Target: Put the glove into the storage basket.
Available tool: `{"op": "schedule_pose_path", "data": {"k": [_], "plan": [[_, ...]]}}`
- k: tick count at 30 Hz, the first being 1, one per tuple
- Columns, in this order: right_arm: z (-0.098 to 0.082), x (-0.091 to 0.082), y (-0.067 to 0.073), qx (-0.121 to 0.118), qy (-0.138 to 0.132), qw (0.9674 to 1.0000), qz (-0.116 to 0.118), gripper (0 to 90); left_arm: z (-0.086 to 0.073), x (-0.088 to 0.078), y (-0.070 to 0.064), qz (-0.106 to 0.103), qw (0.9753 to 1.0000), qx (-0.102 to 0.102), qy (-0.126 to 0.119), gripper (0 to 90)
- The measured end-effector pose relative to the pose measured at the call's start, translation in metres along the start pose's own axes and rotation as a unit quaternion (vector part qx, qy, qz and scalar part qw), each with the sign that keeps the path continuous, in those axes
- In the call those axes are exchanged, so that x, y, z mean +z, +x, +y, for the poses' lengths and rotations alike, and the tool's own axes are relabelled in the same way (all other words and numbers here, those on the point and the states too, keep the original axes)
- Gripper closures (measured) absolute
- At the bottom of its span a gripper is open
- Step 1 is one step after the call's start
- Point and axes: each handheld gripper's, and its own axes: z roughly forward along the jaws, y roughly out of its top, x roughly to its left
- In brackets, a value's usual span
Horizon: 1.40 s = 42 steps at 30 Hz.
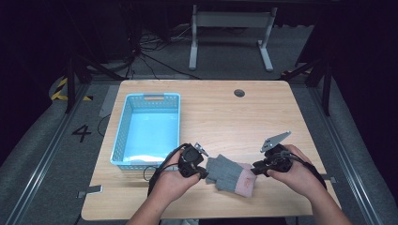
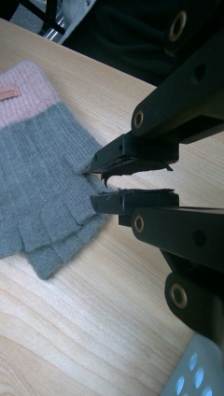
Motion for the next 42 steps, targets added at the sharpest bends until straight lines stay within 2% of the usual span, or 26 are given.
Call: {"op": "schedule_pose_path", "data": {"k": [4, 5, 9, 12, 16, 20, 26, 28, 30, 35, 39, 42], "plan": [[-0.004, 0.0, -0.003, -0.002, 0.014, 0.9999, -0.003, 71.2, 0.001, 0.002, 0.001, 0.0, 0.9999, -0.002, 0.01, 79.5], [-0.006, 0.0, -0.005, -0.001, 0.025, 0.9997, -0.003, 71.3, 0.0, 0.003, 0.001, 0.001, 0.9999, -0.003, 0.014, 79.4], [-0.01, 0.002, -0.01, 0.003, 0.036, 0.9993, -0.002, 71.3, 0.001, 0.005, 0.001, 0.003, 0.9999, -0.001, 0.011, 78.6], [-0.012, 0.004, -0.011, 0.003, 0.045, 0.999, -0.001, 71.2, 0.001, 0.007, 0.001, 0.002, 0.9998, 0.003, 0.021, 78.7], [-0.015, 0.009, -0.013, -0.001, 0.071, 0.9975, 0.003, 70.1, 0.002, 0.014, 0.002, 0.006, 0.9994, 0.008, 0.032, 76.3], [-0.018, 0.014, -0.011, -0.007, 0.087, 0.9961, 0.01, 69.6, 0.003, 0.018, 0.004, 0.007, 0.9994, 0.013, 0.03, 73.3], [-0.018, 0.017, -0.008, -0.013, 0.09, 0.9958, 0.015, 68.6, 0.004, 0.024, 0.005, 0.007, 0.999, 0.023, 0.038, 71.8], [-0.017, 0.019, -0.007, -0.019, 0.082, 0.9963, 0.017, 68.5, 0.004, 0.028, 0.004, 0.012, 0.998, 0.038, 0.048, 71.8], [-0.017, 0.021, -0.007, -0.021, 0.082, 0.9963, 0.017, 69.1, 0.004, 0.032, 0.004, 0.018, 0.9976, 0.045, 0.05, 71.7], [-0.017, 0.023, -0.006, -0.023, 0.083, 0.9961, 0.02, 70.2, 0.004, 0.037, 0.004, 0.015, 0.998, 0.041, 0.046, 67.7], [-0.017, 0.025, -0.006, -0.023, 0.085, 0.9959, 0.019, 70.3, 0.004, 0.043, 0.004, 0.02, 0.9972, 0.041, 0.059, 67.7], [-0.016, 0.026, -0.005, -0.02, 0.085, 0.996, 0.021, 70.3, 0.004, 0.046, 0.005, 0.014, 0.9972, 0.038, 0.063, 69.6]]}}
